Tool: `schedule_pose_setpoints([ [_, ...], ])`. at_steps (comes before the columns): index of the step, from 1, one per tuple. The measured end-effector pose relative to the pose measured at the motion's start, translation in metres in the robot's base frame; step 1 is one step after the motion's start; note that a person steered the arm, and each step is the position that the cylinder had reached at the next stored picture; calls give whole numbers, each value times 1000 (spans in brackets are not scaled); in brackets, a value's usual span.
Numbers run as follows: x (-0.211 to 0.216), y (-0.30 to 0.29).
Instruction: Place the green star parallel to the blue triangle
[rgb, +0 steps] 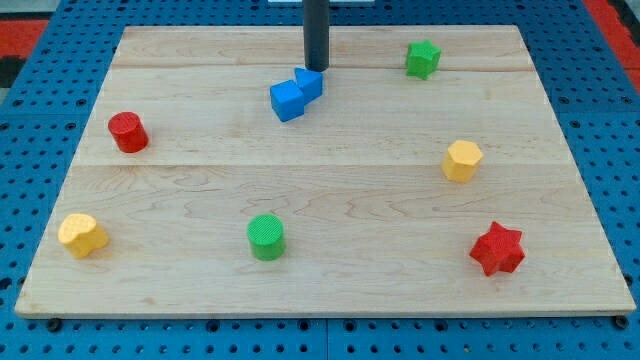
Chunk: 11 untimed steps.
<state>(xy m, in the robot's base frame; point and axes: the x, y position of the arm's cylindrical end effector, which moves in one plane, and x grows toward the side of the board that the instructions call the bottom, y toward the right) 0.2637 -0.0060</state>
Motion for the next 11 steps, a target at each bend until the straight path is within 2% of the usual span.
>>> schedule_pose_setpoints([
  [1,-13,33],
  [3,-28,164],
  [4,-37,176],
  [5,-4,208],
  [6,45,205],
  [7,49,170],
  [9,35,184],
  [10,46,171],
  [11,56,123],
])
